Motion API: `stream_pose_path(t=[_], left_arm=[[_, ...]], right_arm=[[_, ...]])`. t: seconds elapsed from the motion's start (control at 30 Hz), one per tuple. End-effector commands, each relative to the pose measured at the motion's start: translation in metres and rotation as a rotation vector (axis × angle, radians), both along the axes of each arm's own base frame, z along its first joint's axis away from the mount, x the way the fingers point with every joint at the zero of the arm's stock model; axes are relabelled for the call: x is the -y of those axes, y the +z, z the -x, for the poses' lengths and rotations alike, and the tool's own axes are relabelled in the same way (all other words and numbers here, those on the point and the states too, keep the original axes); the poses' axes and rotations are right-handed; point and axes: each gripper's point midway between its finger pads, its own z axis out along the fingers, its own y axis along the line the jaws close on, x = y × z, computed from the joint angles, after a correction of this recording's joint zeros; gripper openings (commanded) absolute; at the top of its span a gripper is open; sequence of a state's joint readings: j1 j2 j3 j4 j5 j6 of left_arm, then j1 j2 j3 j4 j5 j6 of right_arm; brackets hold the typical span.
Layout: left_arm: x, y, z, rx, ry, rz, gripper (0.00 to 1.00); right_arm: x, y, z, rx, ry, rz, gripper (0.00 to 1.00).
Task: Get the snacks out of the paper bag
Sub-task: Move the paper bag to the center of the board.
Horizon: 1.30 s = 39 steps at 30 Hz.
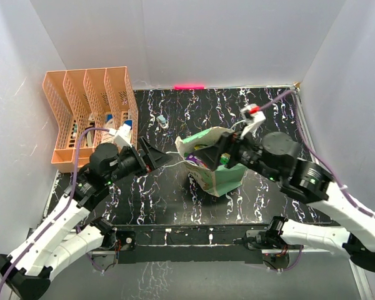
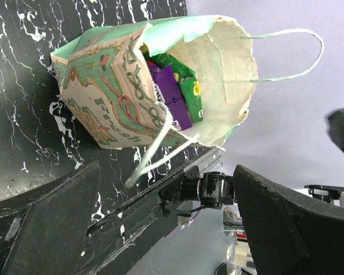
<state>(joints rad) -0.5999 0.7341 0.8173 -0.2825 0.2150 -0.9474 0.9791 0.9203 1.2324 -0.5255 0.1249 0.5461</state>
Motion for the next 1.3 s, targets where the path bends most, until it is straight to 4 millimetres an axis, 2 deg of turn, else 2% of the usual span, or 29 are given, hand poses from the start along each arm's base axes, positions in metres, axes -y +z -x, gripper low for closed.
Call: stream_pose_path(t=[0.0,0.17,0.33,0.5,0.6,0.77,1.1,1.27], left_arm=[[0.019,0.016,-0.01,0.091,-0.047,0.119,0.98],[0.039,0.015,-0.02,0.092,-0.08,0.234,0.98],[0.046,0.024,-0.013,0.072,-0.123,0.355,0.92],[0.04,0.03,-0.006,0.078,-0.104,0.423,0.92],[0.047,0.038,-0.002,0.063,-0.143,0.456,0.88],[0.056,0.059,0.003,0.109,-0.184,0.467,0.86],[0.063,0.065,0.0,0.126,-0.181,0.465,0.82],[0.067,0.068,-0.003,0.133,-0.182,0.476,0.72]], right_arm=[[0.033,0.021,0.009,0.062,-0.055,-0.059,0.98],[0.048,0.024,0.016,0.057,-0.08,-0.083,0.98],[0.053,0.026,0.019,0.057,-0.085,-0.098,0.98],[0.05,0.022,0.015,0.068,-0.087,-0.101,0.98],[0.045,0.018,0.012,0.064,-0.083,-0.092,0.98],[0.042,0.014,0.009,0.06,-0.087,-0.075,0.98],[0.047,0.01,0.009,0.058,-0.107,-0.077,0.98],[0.047,0.009,0.008,0.055,-0.111,-0.074,0.98]])
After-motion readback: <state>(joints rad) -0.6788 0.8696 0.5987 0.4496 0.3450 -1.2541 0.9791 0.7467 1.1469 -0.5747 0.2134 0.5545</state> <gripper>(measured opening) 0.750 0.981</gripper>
